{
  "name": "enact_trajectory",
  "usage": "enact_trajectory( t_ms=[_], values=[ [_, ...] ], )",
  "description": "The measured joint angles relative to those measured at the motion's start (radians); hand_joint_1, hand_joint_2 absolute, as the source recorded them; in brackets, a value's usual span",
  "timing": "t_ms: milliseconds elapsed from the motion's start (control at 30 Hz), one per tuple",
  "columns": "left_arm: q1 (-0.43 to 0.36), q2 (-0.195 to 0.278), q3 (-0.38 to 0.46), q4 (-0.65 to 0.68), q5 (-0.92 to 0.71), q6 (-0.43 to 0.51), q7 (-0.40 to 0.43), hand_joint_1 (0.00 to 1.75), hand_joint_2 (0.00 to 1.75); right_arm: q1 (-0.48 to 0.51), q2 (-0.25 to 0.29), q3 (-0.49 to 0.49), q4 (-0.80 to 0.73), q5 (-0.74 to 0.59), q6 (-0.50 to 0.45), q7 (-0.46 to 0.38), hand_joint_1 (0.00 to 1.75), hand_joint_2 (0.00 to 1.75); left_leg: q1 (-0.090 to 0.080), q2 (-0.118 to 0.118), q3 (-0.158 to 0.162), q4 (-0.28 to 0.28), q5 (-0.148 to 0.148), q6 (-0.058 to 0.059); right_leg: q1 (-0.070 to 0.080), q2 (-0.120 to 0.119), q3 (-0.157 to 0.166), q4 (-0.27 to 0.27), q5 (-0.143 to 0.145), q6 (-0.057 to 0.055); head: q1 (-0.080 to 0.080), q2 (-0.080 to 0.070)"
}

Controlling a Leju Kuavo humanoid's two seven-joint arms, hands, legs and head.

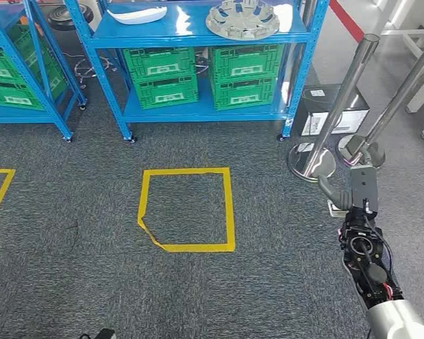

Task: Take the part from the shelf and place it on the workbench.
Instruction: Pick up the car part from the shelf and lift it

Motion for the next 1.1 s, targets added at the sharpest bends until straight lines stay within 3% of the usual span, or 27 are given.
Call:
enact_trajectory(
  t_ms=[267,400,500,567,667,700,733,767,833,867,900,967,1033,1100],
  values=[
    [0.0,0.001,0.0,0.0,0.004,-0.001,-0.001,0.0,0.0,-0.019,0.001,0.007,-0.007,0.012,-0.001,0.009,0.0,1.75,-0.001,0.0,0.0,0.002,-0.001,0.001,-0.002,0.0,0.0,-0.001,0.0,0.001,0.0,0.0],
    [0.0,0.004,0.0,0.0,0.007,-0.012,-0.003,0.0,0.0,-0.02,0.002,0.012,-0.011,0.012,0.001,0.013,0.0,1.75,-0.004,0.0,-0.004,0.006,-0.004,0.009,-0.009,-0.001,0.0,-0.005,0.003,0.007,0.0,0.0],
    [0.0,0.005,0.0,0.0,0.009,-0.015,-0.003,0.0,0.0,-0.02,0.003,0.014,-0.017,0.013,0.001,0.013,0.0,1.75,-0.002,0.0,0.004,-0.014,0.005,0.021,-0.01,0.0,0.008,0.004,0.014,0.017,-0.001,0.0],
    [-0.001,0.005,0.0,0.0,0.009,-0.015,-0.003,0.0,0.0,-0.023,0.003,0.016,-0.019,0.014,0.001,0.013,0.0,1.75,0.004,0.001,0.016,-0.032,0.014,0.03,-0.01,0.0,-0.008,0.046,-0.013,0.021,0.0,0.0],
    [0.0,0.005,0.0,0.0,0.01,-0.015,-0.003,0.0,0.0,-0.028,0.003,0.018,-0.02,0.014,0.002,0.014,0.0,1.75,0.006,0.0,0.018,-0.041,0.006,0.037,-0.014,0.0,-0.107,0.228,-0.095,0.03,0.001,0.0],
    [0.002,0.005,0.0,0.0,0.01,-0.016,-0.003,0.0,0.0,-0.026,0.003,0.018,-0.019,0.014,0.002,0.014,0.0,1.75,0.007,-0.001,0.02,-0.041,0.001,0.036,-0.017,0.0,-0.136,0.273,-0.103,0.033,0.001,0.0],
    [0.003,0.004,0.0,0.0,0.01,-0.016,-0.003,0.0,0.0,-0.025,0.003,0.018,-0.019,0.014,0.002,0.014,0.0,1.75,0.009,-0.001,0.023,-0.04,-0.003,0.033,-0.021,-0.001,-0.15,0.283,-0.092,0.036,0.001,0.0],
    [0.005,0.003,0.0,0.0,0.01,-0.016,-0.004,0.0,0.0,-0.024,0.003,0.019,-0.019,0.014,0.002,0.013,0.0,1.75,0.013,-0.002,0.029,-0.038,-0.008,0.027,-0.025,-0.001,-0.143,0.251,-0.061,0.04,0.001,0.0],
    [0.006,0.004,0.0,0.0,0.01,-0.015,-0.004,0.0,0.0,-0.024,0.003,0.019,-0.019,0.015,0.002,0.012,0.0,1.75,0.019,-0.001,0.04,-0.03,-0.021,0.009,-0.034,-0.002,-0.094,0.119,0.017,0.053,0.001,0.0],
    [0.004,0.005,0.0,0.0,0.01,-0.015,-0.005,0.0,0.0,-0.025,0.003,0.02,-0.018,0.015,0.002,0.011,0.0,1.75,0.021,-0.001,0.042,-0.024,-0.027,-0.001,-0.036,-0.001,-0.076,0.064,0.029,0.053,0.002,0.0],
    [0.002,0.007,0.0,0.0,0.01,-0.014,-0.006,0.0,0.0,-0.024,0.003,0.02,-0.017,0.016,0.002,0.01,0.0,1.75,0.02,-0.001,0.04,-0.02,-0.032,-0.011,-0.035,-0.001,-0.066,0.034,0.03,0.049,0.001,0.0],
    [0.0,0.008,-0.001,0.0,0.011,-0.013,-0.01,0.0,0.0,-0.02,0.004,0.021,-0.017,0.016,0.002,0.008,0.0,1.75,0.018,-0.001,0.041,-0.018,-0.035,-0.027,-0.031,0.0,-0.064,0.028,0.009,0.022,-0.002,0.0],
    [-0.001,0.008,-0.001,0.0,0.013,-0.014,-0.013,0.0,0.0,-0.019,0.005,0.022,-0.018,0.016,0.003,0.004,0.0,1.75,0.022,0.0,0.036,0.006,-0.029,-0.036,-0.03,0.003,-0.045,0.026,0.011,0.003,-0.005,0.0],
    [-0.003,0.008,-0.001,0.0,0.014,-0.015,-0.017,0.0,0.0,-0.023,0.007,0.023,-0.019,0.016,0.005,-0.001,0.0,1.75,0.023,0.002,-0.029,0.111,-0.024,-0.039,-0.027,0.005,-0.017,0.016,0.004,-0.009,-0.008,0.0]
  ],
)
